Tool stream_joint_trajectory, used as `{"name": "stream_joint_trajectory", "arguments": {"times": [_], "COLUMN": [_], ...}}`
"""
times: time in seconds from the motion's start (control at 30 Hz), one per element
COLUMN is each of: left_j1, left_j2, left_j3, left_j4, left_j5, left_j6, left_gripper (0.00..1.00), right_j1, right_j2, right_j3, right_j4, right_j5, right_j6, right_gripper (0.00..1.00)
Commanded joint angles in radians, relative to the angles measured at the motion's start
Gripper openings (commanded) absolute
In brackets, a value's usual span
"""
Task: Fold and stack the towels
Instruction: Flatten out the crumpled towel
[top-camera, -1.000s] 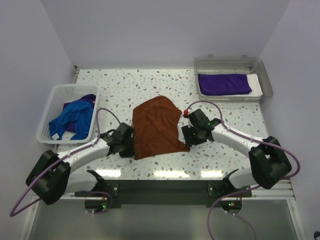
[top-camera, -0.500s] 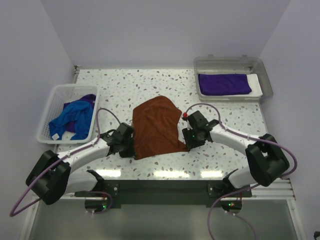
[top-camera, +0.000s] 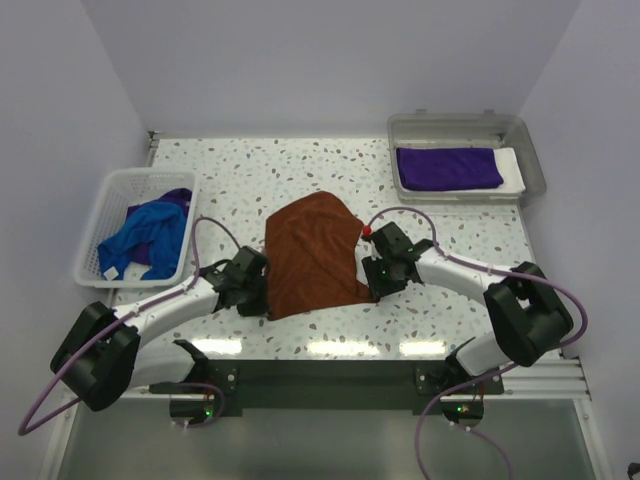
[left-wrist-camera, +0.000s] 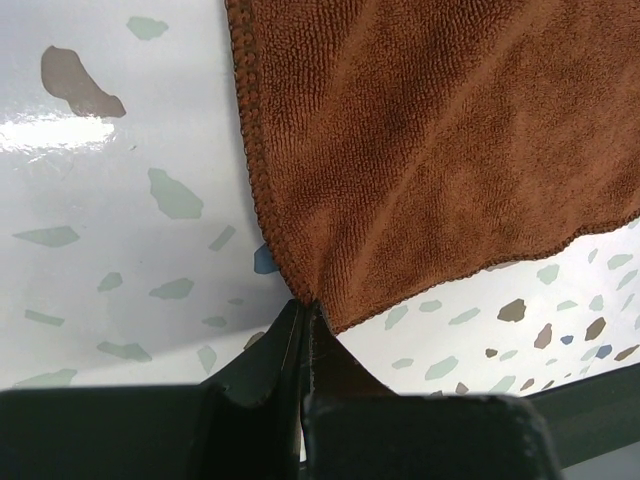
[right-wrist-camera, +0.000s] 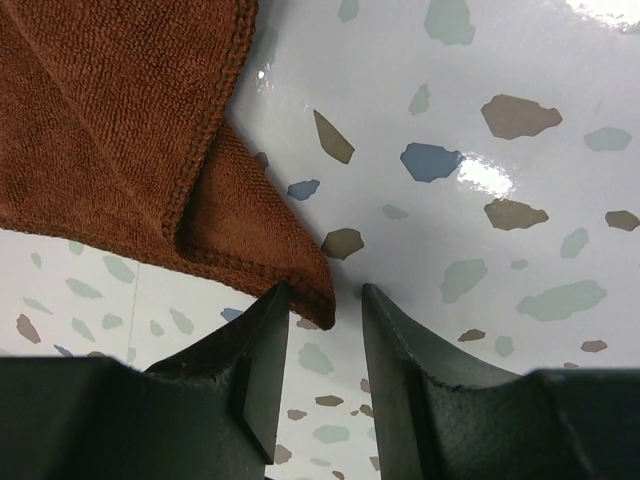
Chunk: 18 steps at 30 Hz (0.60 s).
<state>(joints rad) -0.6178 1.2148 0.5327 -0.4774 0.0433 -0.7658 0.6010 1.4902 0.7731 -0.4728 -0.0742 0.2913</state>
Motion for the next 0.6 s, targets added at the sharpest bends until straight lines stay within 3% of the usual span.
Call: {"name": "stream_joint_trajectory", "arguments": {"times": [0.0,0.33,0.57], "left_j1": [-0.007,-0.007,-0.007], "left_j2": [-0.009,-0.017,-0.029], "left_j3": [-0.005,-0.005,0.000], "left_j4": [-0.061,-0.066,-0.075], "left_j5": [-0.028,-0.036,-0.039], "left_j6": [0.014,0.014,0.014], "left_gripper": [0.00,0.00,0.00], "right_j1": [0.019,0.049,0.052], "right_j2": [0.018,0.028,0.042], "right_j3": [-0.005,-0.008,-0.017], "right_j4": [-0.047,-0.072,-0.043], "right_j5": [-0.033,-0.018,0.027], "right_j6": [0.008,0.014,0.022], "right_gripper": [0.39,0.38,0.18]}}
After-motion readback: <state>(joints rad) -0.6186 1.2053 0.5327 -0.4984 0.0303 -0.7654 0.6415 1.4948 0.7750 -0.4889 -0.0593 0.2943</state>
